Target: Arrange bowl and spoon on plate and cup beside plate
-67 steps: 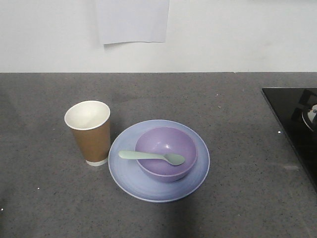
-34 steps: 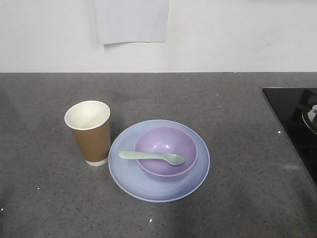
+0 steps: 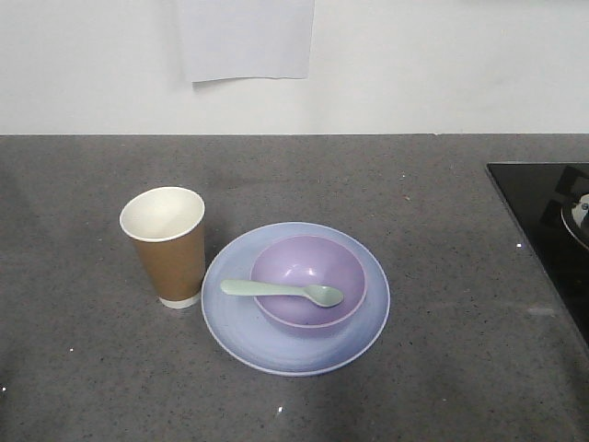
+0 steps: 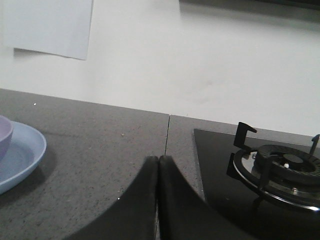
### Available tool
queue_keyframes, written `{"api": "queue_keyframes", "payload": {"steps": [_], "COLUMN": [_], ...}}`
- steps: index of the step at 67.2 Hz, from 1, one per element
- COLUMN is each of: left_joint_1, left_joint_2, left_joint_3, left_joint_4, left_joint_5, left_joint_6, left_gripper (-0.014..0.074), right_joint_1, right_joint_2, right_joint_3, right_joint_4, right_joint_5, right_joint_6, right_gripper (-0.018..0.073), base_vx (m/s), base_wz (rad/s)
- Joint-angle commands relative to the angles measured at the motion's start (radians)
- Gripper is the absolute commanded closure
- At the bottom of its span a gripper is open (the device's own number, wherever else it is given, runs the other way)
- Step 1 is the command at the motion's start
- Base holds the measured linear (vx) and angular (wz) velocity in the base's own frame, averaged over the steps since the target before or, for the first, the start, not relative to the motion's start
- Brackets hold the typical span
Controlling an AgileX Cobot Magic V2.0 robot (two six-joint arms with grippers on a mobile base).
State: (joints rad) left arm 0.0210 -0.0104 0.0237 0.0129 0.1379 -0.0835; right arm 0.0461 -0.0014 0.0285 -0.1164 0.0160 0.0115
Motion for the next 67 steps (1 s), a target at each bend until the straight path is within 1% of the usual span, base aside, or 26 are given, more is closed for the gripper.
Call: {"api": "queue_keyframes", "payload": {"steps": [1, 6, 11, 23, 29, 67], "left_joint_1": [0.001, 0.001, 0.001, 0.001, 0.001, 0.001], "left_joint_2": [-0.015, -0.015, -0.015, -0.015, -0.015, -0.015], "left_joint_3": [-0.018, -0.018, -0.018, -0.018, -0.018, -0.018], "left_joint_4": [-0.002, -0.002, -0.002, -0.002, -0.002, -0.002], "left_joint_5": [-0.069, -0.069, -0.069, -0.069, -0.069, -0.069], "left_joint_6": [-0.006, -0.006, -0.006, -0.006, -0.006, -0.006], "left_gripper": [0.0603, 0.0603, 0.0603, 0.0603, 0.0603, 0.0603], "right_joint_1": [-0.052, -0.077, -0.080, -0.052, -0.040, -0.040], "right_joint_2": [-0.014, -0.019, -0.019, -0.019, -0.019, -0.018], "right_joint_3": [0.009, 0.009, 0.009, 0.009, 0.009, 0.009], "right_joint_4": [-0.007, -0.011, -0.011, -0.010, -0.011, -0.009], "right_joint_5": [-0.078, -0.079, -0.073, -0.071, -0.070, -0.070], "right_joint_6": [0.053, 0.080, 0.088, 0.109, 0.138, 0.146], "right_gripper": [0.0566, 0.0566, 0.0566, 0.0566, 0.0566, 0.0566], "base_vx": [0.00, 0.00, 0.00, 0.00, 0.00, 0.00], "base_wz": [0.00, 0.00, 0.00, 0.00, 0.00, 0.00]}}
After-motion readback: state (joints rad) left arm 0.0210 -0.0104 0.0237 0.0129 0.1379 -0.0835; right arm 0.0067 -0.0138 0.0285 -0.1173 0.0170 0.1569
